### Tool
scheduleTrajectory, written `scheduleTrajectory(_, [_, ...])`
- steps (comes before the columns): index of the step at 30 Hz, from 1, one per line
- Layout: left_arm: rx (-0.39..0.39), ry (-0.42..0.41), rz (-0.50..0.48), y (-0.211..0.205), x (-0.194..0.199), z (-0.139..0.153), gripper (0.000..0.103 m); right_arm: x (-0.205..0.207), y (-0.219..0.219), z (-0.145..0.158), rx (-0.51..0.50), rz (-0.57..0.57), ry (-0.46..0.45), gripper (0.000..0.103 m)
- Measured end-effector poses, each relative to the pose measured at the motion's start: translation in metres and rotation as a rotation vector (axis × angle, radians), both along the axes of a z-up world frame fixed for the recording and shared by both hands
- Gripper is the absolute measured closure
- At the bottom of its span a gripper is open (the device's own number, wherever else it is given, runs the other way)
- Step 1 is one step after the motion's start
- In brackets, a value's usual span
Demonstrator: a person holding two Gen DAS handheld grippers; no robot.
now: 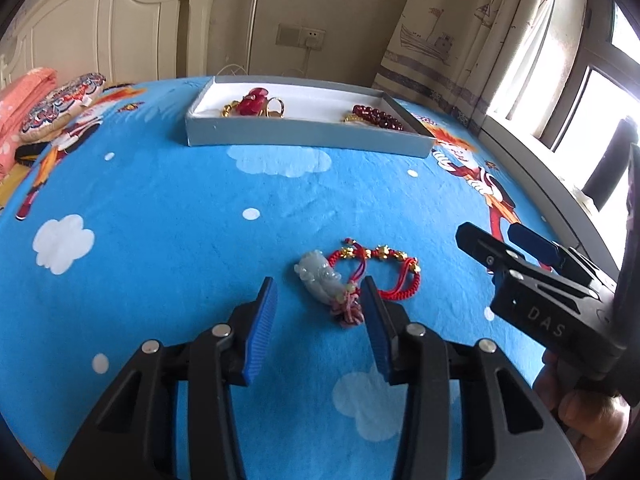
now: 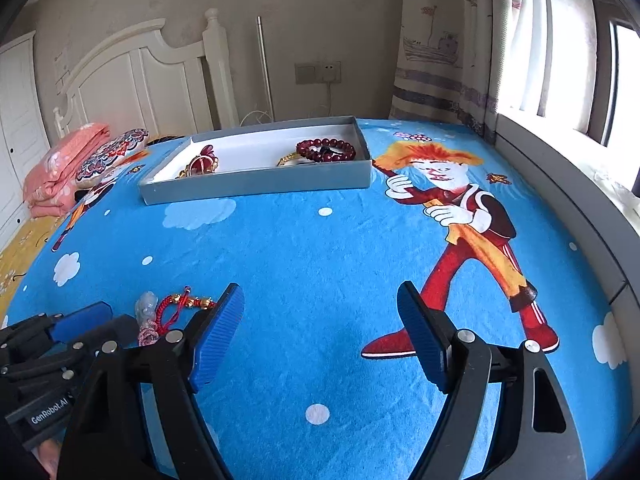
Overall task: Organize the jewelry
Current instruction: 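Grasp the pale jade carving with pink tassel using the left tool, then hold the jade carving in the left tool while the right tool grasps the red cord bracelet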
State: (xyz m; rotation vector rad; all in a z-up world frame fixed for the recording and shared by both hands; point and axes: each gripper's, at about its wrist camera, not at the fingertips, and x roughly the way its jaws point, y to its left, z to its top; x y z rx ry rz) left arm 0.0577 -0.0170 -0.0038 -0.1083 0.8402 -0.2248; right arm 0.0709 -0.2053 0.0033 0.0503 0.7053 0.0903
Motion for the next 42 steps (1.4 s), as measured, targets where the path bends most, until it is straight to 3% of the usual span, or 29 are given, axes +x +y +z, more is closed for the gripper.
scheduleTrajectory(6, [0.042, 0.001, -0.032, -0.009, 0.009, -0.007, 0.061, 0.003, 0.001, -0.001, 0.002, 0.006, 0.008, 0.029])
scheduleTrajectory(9, [0.086, -0.015, -0.039, -0.013, 0.009, -0.007, 0.069, 0.004, 0.0, -0.002, 0.008, 0.009, 0.014, 0.029])
scheduleTrajectory(15, [0.051, -0.004, -0.015, 0.002, 0.011, -0.007, 0.077, 0.005, 0.0, -0.004, 0.013, 0.014, 0.021, 0.029])
scheduleTrajectory(20, [-0.028, 0.017, 0.008, 0.021, 0.014, -0.007, 0.081, 0.005, 0.001, -0.004, 0.013, 0.015, 0.023, 0.029])
scheduleTrajectory(22, [-0.015, 0.013, 0.028, 0.025, 0.015, -0.007, 0.083, 0.005, 0.001, -0.004, 0.01, 0.017, 0.024, 0.029])
scheduleTrajectory(38, [0.049, -0.006, 0.062, 0.032, 0.017, -0.007, 0.082, 0.005, 0.005, -0.005, -0.007, 0.042, 0.028, 0.027])
scheduleTrajectory(42, [0.112, -0.014, 0.05, 0.024, 0.017, -0.007, 0.082, 0.005, 0.009, -0.005, -0.024, 0.06, 0.029, 0.027])
